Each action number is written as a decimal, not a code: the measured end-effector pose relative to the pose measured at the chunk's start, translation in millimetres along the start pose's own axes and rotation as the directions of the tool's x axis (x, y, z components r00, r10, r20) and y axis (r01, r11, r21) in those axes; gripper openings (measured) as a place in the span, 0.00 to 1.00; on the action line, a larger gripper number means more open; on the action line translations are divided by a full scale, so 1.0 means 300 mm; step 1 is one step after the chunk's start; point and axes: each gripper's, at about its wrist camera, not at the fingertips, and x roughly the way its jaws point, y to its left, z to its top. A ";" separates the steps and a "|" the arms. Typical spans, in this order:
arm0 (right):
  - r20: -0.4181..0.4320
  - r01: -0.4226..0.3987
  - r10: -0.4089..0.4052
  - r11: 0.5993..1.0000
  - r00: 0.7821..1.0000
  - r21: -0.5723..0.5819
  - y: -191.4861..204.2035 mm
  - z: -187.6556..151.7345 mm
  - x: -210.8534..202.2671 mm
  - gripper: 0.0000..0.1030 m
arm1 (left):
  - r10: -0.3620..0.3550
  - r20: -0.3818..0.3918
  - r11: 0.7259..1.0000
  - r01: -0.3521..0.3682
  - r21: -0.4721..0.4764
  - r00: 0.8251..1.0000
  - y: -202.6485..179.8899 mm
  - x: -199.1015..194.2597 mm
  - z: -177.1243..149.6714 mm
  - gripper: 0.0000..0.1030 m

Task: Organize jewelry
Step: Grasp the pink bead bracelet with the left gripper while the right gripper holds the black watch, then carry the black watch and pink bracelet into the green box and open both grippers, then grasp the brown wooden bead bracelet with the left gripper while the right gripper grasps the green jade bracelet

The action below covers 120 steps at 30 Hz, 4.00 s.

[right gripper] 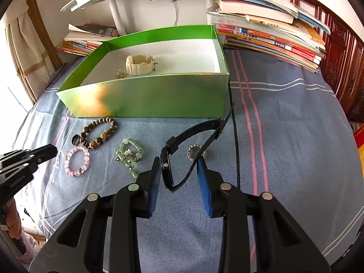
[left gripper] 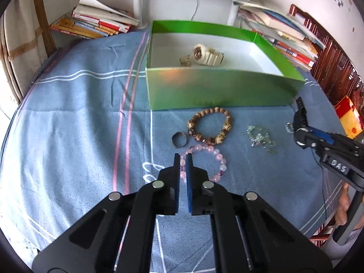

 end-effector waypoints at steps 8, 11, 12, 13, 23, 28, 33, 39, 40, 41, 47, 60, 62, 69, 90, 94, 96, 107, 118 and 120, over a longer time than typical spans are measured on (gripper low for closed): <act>-0.019 -0.008 0.008 1.000 1.000 -0.009 -0.002 -0.006 0.012 0.32 | 0.067 -0.033 0.998 -0.067 0.010 0.997 -0.045 0.055 -0.036 0.45; -0.025 0.013 -0.013 1.000 1.000 -0.017 0.002 0.002 0.024 0.32 | 0.094 -0.025 0.995 -0.093 0.027 0.995 -0.064 0.065 -0.042 0.45; -0.025 0.018 -0.018 1.000 1.000 -0.019 0.005 0.003 0.027 0.32 | 0.101 -0.022 0.994 -0.100 0.034 0.995 -0.071 0.070 -0.046 0.45; -0.028 0.021 -0.022 1.000 0.999 -0.020 0.009 0.004 0.031 0.31 | 0.108 -0.020 0.993 -0.107 0.041 0.994 -0.077 0.072 -0.050 0.45; -0.049 0.027 -0.028 0.999 0.998 -0.029 0.041 0.006 0.062 0.31 | 0.093 -0.011 0.995 -0.093 0.041 0.996 -0.077 0.067 -0.054 0.08; -0.026 0.018 -0.019 0.999 0.999 -0.032 0.039 0.011 0.029 0.31 | 0.097 0.034 0.995 -0.098 0.029 0.995 -0.069 0.007 -0.040 0.08; 0.033 0.006 -0.005 0.999 0.999 -0.032 0.050 0.034 -0.041 0.32 | 0.076 0.082 0.996 -0.079 0.036 0.994 -0.072 -0.068 0.005 0.08; 0.126 -0.017 0.023 0.998 0.992 -0.054 0.062 0.073 -0.157 0.31 | 0.034 0.161 0.998 -0.041 0.041 0.986 -0.074 -0.183 0.096 0.08; 0.139 -0.018 0.026 0.998 0.990 -0.056 0.061 0.080 -0.171 0.31 | 0.024 0.169 0.999 -0.031 0.040 0.985 -0.073 -0.198 0.109 0.08; 0.152 -0.018 0.027 0.998 0.988 -0.058 0.061 0.088 -0.185 0.31 | 0.014 0.179 0.999 -0.021 0.039 0.984 -0.072 -0.214 0.125 0.08; 0.218 -0.023 0.035 0.998 0.975 -0.056 0.057 0.162 -0.244 0.31 | 0.018 0.213 0.999 -0.024 0.026 0.977 -0.068 -0.253 0.235 0.08; -0.014 -0.013 0.011 0.991 1.000 -0.133 0.123 0.127 0.092 0.48 | -0.015 0.109 1.000 0.013 0.017 0.994 -0.068 -0.124 0.132 0.08; -0.026 -0.005 0.001 0.988 1.000 -0.154 0.142 0.122 0.116 0.35 | -0.011 0.089 1.000 0.009 0.016 0.996 -0.069 -0.100 0.129 0.08; -0.048 -0.021 0.013 0.985 0.999 -0.170 0.164 0.102 0.112 0.13 | -0.018 0.073 1.000 0.017 0.013 0.997 -0.071 -0.076 0.124 0.08; 0.122 0.003 0.012 0.993 0.992 -0.118 0.148 0.431 0.098 0.14 | 0.024 0.175 0.999 -0.030 0.035 0.984 -0.079 -0.009 0.524 0.08; 0.089 0.000 0.008 0.996 0.996 -0.085 0.122 0.411 0.129 0.39 | 0.048 0.138 0.998 -0.052 0.025 0.989 -0.060 0.062 0.502 0.52; 0.119 -0.001 0.010 0.997 0.993 -0.076 0.098 0.376 0.071 0.45 | 0.073 0.145 0.997 -0.078 0.030 0.987 -0.052 0.045 0.473 0.51; 0.058 0.103 -0.104 0.994 0.993 0.034 -0.138 0.046 -0.042 0.45 | 0.064 0.082 0.998 -0.063 -0.010 0.995 -0.002 -0.043 0.134 0.58; -0.058 0.041 -0.043 0.999 0.997 -0.036 -0.059 -0.066 0.061 0.45 | 0.036 0.002 0.997 -0.037 0.068 0.999 -0.107 0.048 0.031 0.65; -0.065 -0.022 0.017 0.998 0.998 -0.067 -0.007 -0.073 0.058 0.45 | 0.039 -0.005 0.996 -0.039 0.078 0.999 -0.114 0.054 0.021 0.65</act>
